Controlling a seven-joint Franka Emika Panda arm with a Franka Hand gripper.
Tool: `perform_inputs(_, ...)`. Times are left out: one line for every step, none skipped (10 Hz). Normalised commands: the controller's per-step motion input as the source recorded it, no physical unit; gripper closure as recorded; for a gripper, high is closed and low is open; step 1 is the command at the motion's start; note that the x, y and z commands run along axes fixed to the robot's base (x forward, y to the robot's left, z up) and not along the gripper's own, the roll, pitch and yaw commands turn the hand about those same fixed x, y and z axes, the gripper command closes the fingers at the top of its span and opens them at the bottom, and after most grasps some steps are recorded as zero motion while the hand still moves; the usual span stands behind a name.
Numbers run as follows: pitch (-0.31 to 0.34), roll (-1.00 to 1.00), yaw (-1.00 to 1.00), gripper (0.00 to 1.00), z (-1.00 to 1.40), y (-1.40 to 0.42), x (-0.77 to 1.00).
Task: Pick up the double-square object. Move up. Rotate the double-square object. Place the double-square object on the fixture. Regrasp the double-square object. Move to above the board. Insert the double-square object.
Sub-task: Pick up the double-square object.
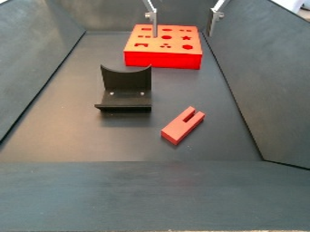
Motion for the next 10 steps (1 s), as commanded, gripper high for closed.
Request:
perform_inputs(0.0,-0.02,0.0,0.0,0.0,0.0,0.0)
perform_inputs(-0.013,-0.12,0.0,0.0,0.0,0.18,-0.01)
perform_inputs(-0.057,-0.07,-0.36,0.0,-0.43,0.23,-0.06)
perform_inputs(-0.073,0.0,-1.0,0.0,-0.91,0.0,-0.03)
perform_inputs(-0.047,0.0,-1.0,0.0,-0.86,0.0,0.0)
perform_inputs(-0.056,0.0,-1.0,0.0,-0.88,0.0,0.0)
perform_inputs(-0.061,0.0,-1.0,0.0,-0.97,0.0,-0.03)
perform_inputs(0.0,0.0,-1.0,0.0,-1.0,0.05,-0.05)
perform_inputs(0.0,0.0,-0.87,0.0,-1.0,0.19,-0.1)
perform_inputs(0.0,0.0,-0.77,0.0,-1.0,0.29,-0.07)
